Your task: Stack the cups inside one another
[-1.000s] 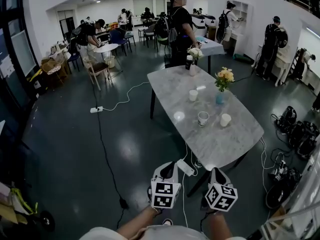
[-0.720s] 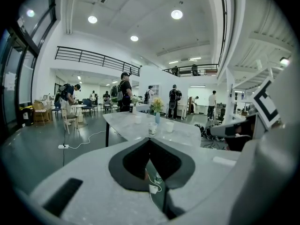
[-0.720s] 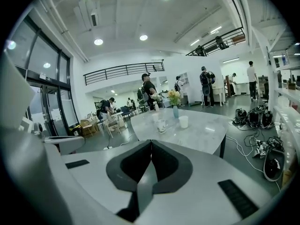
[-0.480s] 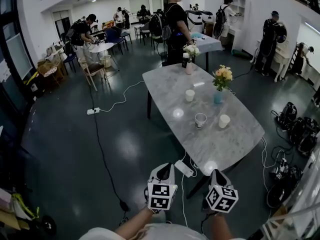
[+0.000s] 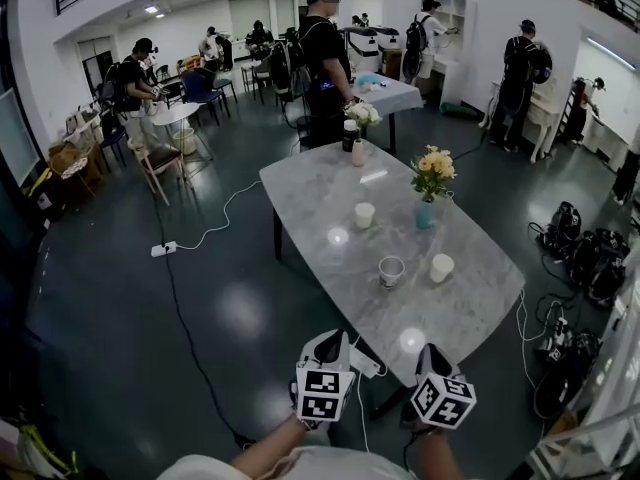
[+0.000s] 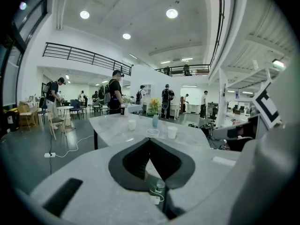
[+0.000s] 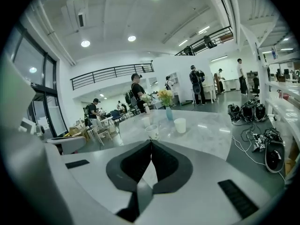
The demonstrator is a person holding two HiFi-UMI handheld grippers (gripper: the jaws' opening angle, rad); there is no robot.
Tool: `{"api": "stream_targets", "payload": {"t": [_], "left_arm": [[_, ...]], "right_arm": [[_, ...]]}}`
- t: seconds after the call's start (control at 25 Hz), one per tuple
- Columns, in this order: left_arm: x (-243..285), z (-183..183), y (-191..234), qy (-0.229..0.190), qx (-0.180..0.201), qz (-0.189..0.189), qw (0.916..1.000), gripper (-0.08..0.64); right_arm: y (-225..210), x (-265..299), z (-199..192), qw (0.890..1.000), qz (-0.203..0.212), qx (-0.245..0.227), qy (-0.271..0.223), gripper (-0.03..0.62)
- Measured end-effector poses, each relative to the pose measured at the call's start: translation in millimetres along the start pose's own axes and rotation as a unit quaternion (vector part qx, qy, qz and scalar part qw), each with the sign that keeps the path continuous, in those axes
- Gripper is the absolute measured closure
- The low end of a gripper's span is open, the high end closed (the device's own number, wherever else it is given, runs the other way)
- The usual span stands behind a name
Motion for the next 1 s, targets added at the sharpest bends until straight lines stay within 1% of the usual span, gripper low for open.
{"api": "stream_targets", "payload": {"t": [0.2,0.36,0.6,0.8,1.0], "left_arm": [[54.4,26.5,21.3,0.005,0.005,-0.026,0.9996,0.565],[95.2,42.3,38.7,0.010,0.007,-0.039,0.9992,0.565],[143.6,49.6,60.6,0.016,-0.001,-0.051,0.9986,0.565],[182.4,59.9,73.1,0.025,0.002,-0.064,0.9977,0.565],[214.3,69.5,82.3,0.028,0.000,-0.086,0.9959,0.565]], "right_arm": [[5.4,47.7,31.0,1.000,-0.020,-0.005,-0.008,0.584],[4.5,86.1,44.1,0.999,-0.035,0.001,-0.003,0.584],[2.4,130.8,52.8,0.999,-0.047,0.006,0.005,0.584],[0.0,161.8,67.9,0.998,-0.065,0.010,0.002,0.584],[-0.3,181.1,79.4,0.996,-0.086,0.013,-0.001,0.584]]}}
Point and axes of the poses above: the fingertips, and each gripper's own axes: x forward along the fingers, y to its left, z out of its top, the point moved 10 cm from there along -x, backward along the fingers, and after that the axes turned 10 degrees about z, right-handed, at the moved point
